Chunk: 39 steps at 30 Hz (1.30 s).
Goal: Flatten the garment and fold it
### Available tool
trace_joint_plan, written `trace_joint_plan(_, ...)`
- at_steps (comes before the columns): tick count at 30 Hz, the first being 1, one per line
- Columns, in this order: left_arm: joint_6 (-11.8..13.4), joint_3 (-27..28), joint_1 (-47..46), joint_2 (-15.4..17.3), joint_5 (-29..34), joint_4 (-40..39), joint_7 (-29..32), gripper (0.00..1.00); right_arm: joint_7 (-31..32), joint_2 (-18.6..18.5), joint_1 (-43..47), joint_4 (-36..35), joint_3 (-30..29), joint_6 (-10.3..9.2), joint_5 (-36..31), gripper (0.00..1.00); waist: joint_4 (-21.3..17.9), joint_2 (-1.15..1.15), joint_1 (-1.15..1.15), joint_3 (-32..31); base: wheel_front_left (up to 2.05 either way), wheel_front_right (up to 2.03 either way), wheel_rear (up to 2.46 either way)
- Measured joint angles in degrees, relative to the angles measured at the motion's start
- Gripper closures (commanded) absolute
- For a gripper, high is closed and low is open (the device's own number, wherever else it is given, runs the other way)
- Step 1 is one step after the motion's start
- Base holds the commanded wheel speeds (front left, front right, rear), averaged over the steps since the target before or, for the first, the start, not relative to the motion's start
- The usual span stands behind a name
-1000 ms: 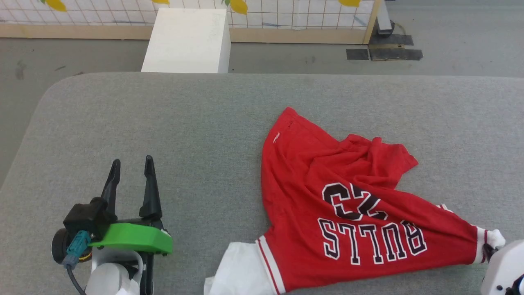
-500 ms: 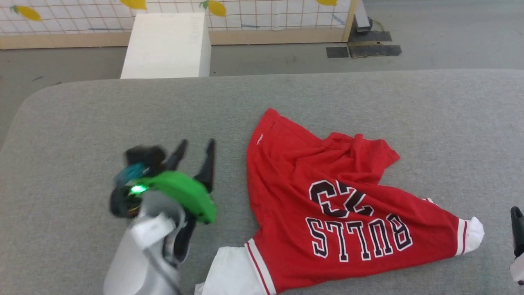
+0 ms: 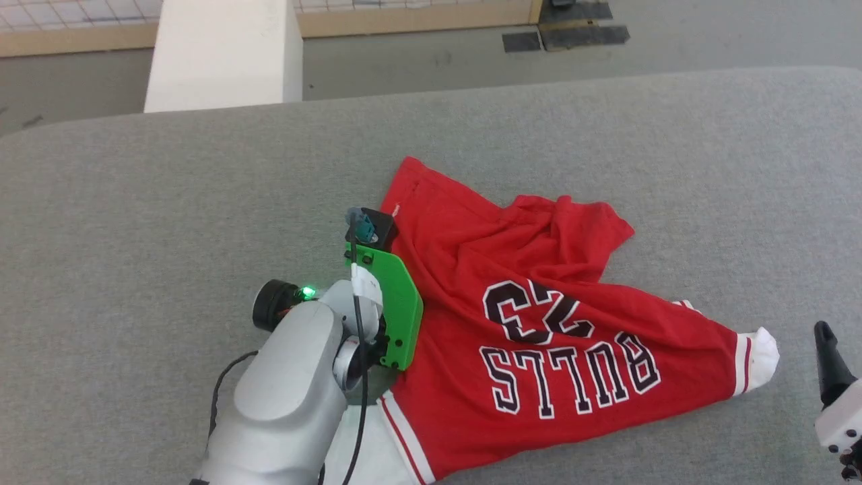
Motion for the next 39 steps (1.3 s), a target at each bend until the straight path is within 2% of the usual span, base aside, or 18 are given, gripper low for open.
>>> trace_joint_plan(1,-0.02,-0.01,-0.17,-0.05,-0.21,0.43,-0.11,0.40,-0.08,0.00,-0.12,0.14,0.19,0.00,0.11,0.00,-0.27,0.00,0.00,0.33,0.00,0.00,0.00)
trace_joint_plan(2,-0.22,0.09,-0.52,0.01,-0.40,0.62,-1.27,0.95,-0.45,0.00,-0.21,0.40,0.40,0.00,0.26,0.00,-0.58,0.00,0.00,0.72,0.00,0.00,0.00)
trace_joint_plan(3,-0.41,0.38,-1.03,0.02,-0.63,0.89,-2.70,1.00,-0.57,0.01,-0.31,0.56,0.62,0.00,0.36,0.00,-0.86,0.00,0.00,1.16,0.00,0.00,0.00)
trace_joint_plan(8,0.97,3.81,-4.64,0.99,-0.83,3.33,-11.48,1.00,-1.58,0.00,-1.07,1.38,1.60,0.00,0.80,0.00,-1.93,0.00,0.00,3.31,0.00,0.00,0.00)
trace_joint_plan(16,3.94,11.05,-15.97,8.14,-0.91,8.45,-22.40,1.00,-2.42,0.01,-2.21,1.52,2.63,0.00,0.76,0.00,-2.91,0.00,0.00,6.62,0.00,0.00,0.00)
trace_joint_plan(20,4.37,12.71,-18.14,9.16,-1.54,11.47,-25.22,1.00,-2.50,0.00,-2.27,1.43,3.28,0.00,0.75,0.00,-2.86,0.00,0.00,7.62,0.00,0.00,0.00)
trace_joint_plan(21,4.30,12.80,-18.13,9.12,-1.93,12.25,-25.24,0.40,-2.50,0.01,-2.29,1.43,3.39,0.00,0.74,0.00,-2.75,0.00,0.00,7.69,0.00,0.00,0.00)
trace_joint_plan(22,4.00,13.07,-18.05,8.94,-2.78,12.96,-25.39,0.00,-2.50,-0.01,-2.31,1.42,3.53,0.00,0.74,0.00,-2.56,0.00,0.00,7.70,0.00,0.00,0.00)
trace_joint_plan(26,2.26,15.21,-17.45,8.73,-5.80,12.78,-28.26,0.00,-2.45,0.00,-2.38,0.71,5.10,0.00,-0.13,0.00,-1.92,0.00,0.00,6.75,0.00,0.00,0.00)
trace_joint_plan(32,0.85,17.95,-8.77,9.89,-7.49,1.05,-40.46,0.00,-0.02,-0.02,-1.85,-1.76,11.15,0.00,-0.31,0.00,-0.62,0.00,0.00,4.30,0.00,0.00,0.00)
trace_joint_plan(35,2.22,18.76,0.09,10.60,-6.42,-7.24,-46.20,0.00,3.21,-0.03,-1.37,-3.69,17.28,0.00,-0.31,0.00,0.29,0.00,0.00,2.94,0.00,0.00,0.00)
trace_joint_plan(39,4.68,20.35,10.66,10.72,-5.93,-15.48,-49.54,0.00,8.15,0.07,-1.75,-4.57,23.21,0.00,-0.65,0.00,1.58,0.00,0.00,1.85,0.00,0.00,0.00)
